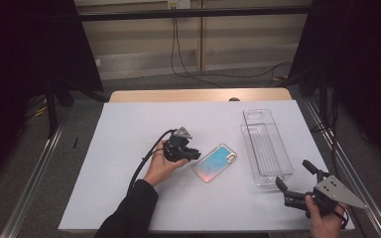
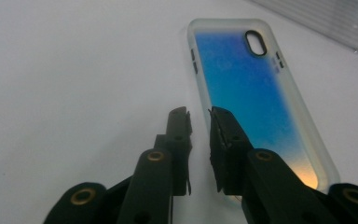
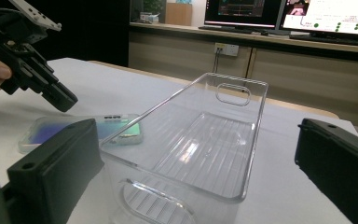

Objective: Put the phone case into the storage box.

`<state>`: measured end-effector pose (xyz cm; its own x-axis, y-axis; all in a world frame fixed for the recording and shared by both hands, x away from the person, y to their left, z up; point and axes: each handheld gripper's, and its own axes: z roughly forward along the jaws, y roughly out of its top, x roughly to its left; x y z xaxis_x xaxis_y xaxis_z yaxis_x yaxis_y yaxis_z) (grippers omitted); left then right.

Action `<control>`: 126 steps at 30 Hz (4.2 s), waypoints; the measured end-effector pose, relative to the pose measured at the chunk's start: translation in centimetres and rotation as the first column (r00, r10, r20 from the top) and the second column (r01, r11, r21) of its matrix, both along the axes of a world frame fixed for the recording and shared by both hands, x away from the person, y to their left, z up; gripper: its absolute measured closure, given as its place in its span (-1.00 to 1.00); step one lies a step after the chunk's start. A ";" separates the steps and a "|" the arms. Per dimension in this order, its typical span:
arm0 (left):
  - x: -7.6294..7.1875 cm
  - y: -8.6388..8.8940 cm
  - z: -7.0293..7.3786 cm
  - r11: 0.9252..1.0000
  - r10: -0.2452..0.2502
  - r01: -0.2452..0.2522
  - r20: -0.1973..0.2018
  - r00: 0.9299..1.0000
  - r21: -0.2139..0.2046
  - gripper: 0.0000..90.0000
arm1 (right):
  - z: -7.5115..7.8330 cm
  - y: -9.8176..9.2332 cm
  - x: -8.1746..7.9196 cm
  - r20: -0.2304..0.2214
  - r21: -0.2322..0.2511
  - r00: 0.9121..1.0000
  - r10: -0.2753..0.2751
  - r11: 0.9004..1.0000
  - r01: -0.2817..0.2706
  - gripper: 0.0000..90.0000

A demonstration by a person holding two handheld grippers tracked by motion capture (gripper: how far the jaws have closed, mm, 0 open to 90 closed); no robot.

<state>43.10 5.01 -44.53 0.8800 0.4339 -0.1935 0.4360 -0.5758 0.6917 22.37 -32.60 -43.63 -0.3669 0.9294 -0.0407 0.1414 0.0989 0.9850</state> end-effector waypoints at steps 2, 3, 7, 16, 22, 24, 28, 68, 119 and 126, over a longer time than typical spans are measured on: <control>-0.1 0.2 0.3 1.000 0.000 0.000 0.009 1.000 -0.020 0.51 | 0.0 0.0 0.0 0.000 0.000 1.000 0.002 1.000 -0.002 -1.00; -0.2 0.2 0.6 1.000 0.013 -0.012 0.029 1.000 -0.027 0.40 | 0.0 0.0 0.0 0.001 0.002 1.000 0.000 1.000 0.000 -1.00; -0.3 0.2 0.8 0.999 0.024 -0.022 0.042 0.999 -0.041 0.00 | 0.0 0.0 0.0 0.000 0.004 1.000 0.000 1.000 0.000 -1.00; -0.3 -0.2 1.3 0.995 0.081 -0.074 0.103 0.991 -0.069 -0.86 | 0.0 0.0 0.0 0.001 0.002 1.000 0.003 1.000 -0.003 -1.00; -0.4 -0.7 1.4 0.993 0.086 -0.075 0.109 0.990 -0.095 -0.86 | 0.0 0.0 0.0 -0.001 0.002 1.000 0.000 1.000 0.000 -1.00; -0.3 -1.0 1.4 0.992 0.081 -0.070 0.110 0.991 -0.105 -0.84 | 0.0 0.1 0.0 0.001 0.002 1.000 0.000 1.000 0.000 -1.00; -0.1 -1.7 1.3 0.994 0.061 -0.052 0.090 0.994 -0.100 -0.84 | 0.0 0.0 0.0 0.001 0.004 1.000 0.001 1.000 -0.001 -1.00; -0.1 -7.6 0.0 0.979 -0.118 0.127 -0.065 0.991 0.158 -0.86 | 0.0 0.0 0.0 0.002 0.003 1.000 0.005 1.000 -0.005 -1.00; -1.3 -9.0 -0.2 0.952 -0.123 0.116 0.007 0.992 0.285 -0.64 | 0.0 0.0 0.0 0.001 0.004 1.000 0.003 1.000 -0.003 -1.00; -1.3 -8.7 -0.2 0.954 -0.118 0.110 0.013 0.993 0.277 -0.63 | 0.0 0.0 0.0 0.001 0.002 1.000 0.004 1.000 -0.004 -1.00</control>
